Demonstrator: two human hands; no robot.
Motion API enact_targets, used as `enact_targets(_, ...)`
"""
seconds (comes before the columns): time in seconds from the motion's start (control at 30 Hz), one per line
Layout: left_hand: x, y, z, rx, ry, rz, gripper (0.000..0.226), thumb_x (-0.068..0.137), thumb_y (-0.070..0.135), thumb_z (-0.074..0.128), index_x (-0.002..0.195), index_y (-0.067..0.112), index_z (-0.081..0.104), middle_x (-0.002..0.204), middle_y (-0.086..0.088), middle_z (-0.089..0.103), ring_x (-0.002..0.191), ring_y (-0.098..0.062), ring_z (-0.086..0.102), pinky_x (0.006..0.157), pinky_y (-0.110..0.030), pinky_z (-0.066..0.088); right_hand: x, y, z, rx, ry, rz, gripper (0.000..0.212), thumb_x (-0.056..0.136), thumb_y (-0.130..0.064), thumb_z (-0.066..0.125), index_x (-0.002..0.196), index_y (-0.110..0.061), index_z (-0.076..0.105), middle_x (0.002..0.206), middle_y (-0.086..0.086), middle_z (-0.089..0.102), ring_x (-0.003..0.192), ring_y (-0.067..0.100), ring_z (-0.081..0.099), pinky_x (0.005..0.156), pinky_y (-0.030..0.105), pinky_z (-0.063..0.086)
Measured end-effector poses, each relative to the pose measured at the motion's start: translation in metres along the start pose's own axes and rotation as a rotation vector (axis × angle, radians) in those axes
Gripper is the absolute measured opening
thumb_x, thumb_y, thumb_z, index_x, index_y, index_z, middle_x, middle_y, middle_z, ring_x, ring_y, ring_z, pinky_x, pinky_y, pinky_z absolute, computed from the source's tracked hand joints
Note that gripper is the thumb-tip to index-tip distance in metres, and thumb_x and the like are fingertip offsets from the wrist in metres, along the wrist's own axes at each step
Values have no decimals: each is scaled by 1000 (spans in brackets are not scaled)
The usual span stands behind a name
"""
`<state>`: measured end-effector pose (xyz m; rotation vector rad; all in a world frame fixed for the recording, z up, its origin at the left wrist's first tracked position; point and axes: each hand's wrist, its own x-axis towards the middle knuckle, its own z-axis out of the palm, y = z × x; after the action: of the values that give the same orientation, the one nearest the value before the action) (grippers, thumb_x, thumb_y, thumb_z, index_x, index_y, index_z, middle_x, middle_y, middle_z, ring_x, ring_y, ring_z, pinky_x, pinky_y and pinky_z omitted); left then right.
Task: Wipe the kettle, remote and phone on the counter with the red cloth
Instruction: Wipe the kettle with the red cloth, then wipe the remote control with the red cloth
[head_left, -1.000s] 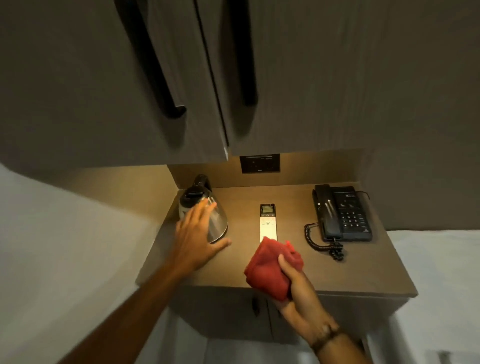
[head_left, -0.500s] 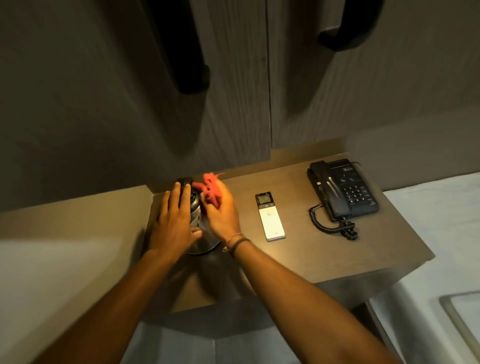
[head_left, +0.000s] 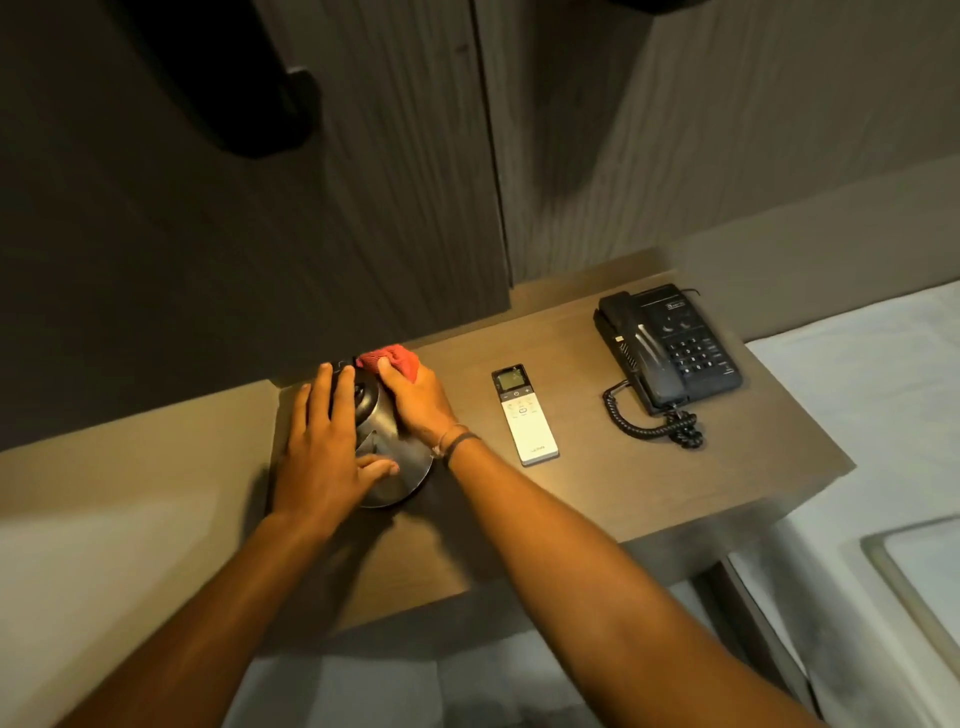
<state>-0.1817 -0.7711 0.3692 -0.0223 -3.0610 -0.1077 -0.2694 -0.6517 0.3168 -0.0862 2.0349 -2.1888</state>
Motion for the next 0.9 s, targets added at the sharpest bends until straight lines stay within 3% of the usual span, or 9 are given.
enact_targets(0.07, 0, 1, 0, 2, 17, 8, 133, 68, 51, 95, 167, 12, 15, 176, -18, 17, 160, -42, 19, 128, -55, 28, 1, 19, -8, 29, -29, 58, 37, 112, -27, 51, 137, -11, 74, 160, 8, 58, 152, 20, 48, 130, 39, 36)
enact_targets(0.2, -1, 1, 1, -25, 34, -14, 135, 66, 51, 96, 168, 14, 15, 176, -15, 15, 160, -42, 18, 127, -57, 30, -47, 68, 4, 171, 126, 66, 51, 109, -42, 54, 157, -22, 54, 167, -11, 49, 138, -26, 42, 125, 18, 36)
enact_targets(0.33, -2, 0, 2, -26, 16, -1, 132, 70, 50, 94, 168, 16, 12, 177, -14, 12, 161, -42, 15, 126, -59, 30, -99, 77, 48, 273, 398, 137, 88, 85, -85, 55, 161, -52, 28, 149, -31, 46, 132, -6, 53, 101, 12, 50)
enact_targets(0.4, -3, 0, 1, -43, -2, -5, 131, 72, 48, 93, 169, 18, 10, 178, -12, 9, 162, -41, 12, 125, -61, 31, -119, 71, 68, 277, 402, 141, 83, 86, -84, 57, 158, -60, 23, 150, -27, 47, 135, 0, 54, 105, 20, 52)
enact_targets(0.53, -4, -3, 0, -32, -3, 3, 123, 77, 46, 91, 168, 19, 14, 178, -10, 10, 162, -40, 12, 120, -65, 37, -157, 68, 78, 329, 234, 138, 94, 89, -80, 60, 168, -46, 21, 166, -20, 44, 151, 1, 45, 123, 30, 45)
enact_targets(0.6, -6, -3, 0, -42, -14, 21, 126, 73, 42, 94, 168, 18, 15, 178, -10, 11, 162, -40, 13, 121, -64, 38, -164, 64, 59, 412, 185, 167, 66, 101, -61, 58, 161, -41, 41, 156, -24, 55, 145, 0, 52, 119, 25, 48)
enact_targets(0.67, -6, -3, -1, -57, -25, 26, 133, 68, 44, 97, 168, 18, 14, 178, -9, 10, 162, -40, 13, 123, -63, 35, -169, 56, 30, 466, 195, 247, 41, 107, -50, 55, 148, -47, 52, 137, -18, 65, 133, 13, 63, 115, 37, 56)
enact_targets(0.8, -7, 5, -3, 10, 11, -15, 140, 65, 70, 87, 169, 18, 8, 179, -10, 3, 164, -38, 4, 127, -68, 14, -187, 32, -47, 614, 291, 350, 63, 86, -56, 65, 146, -52, 47, 137, 7, 63, 122, 38, 68, 90, 51, 67)
enact_targets(0.9, -27, 49, 8, -35, 215, 62, 128, 69, 81, 63, 168, 18, 12, 178, -10, 11, 165, -34, 7, 129, -62, 6, -186, 17, -105, 549, 380, 346, 63, 89, -56, 68, 148, -41, 52, 135, 16, 69, 117, 42, 73, 94, 64, 64)
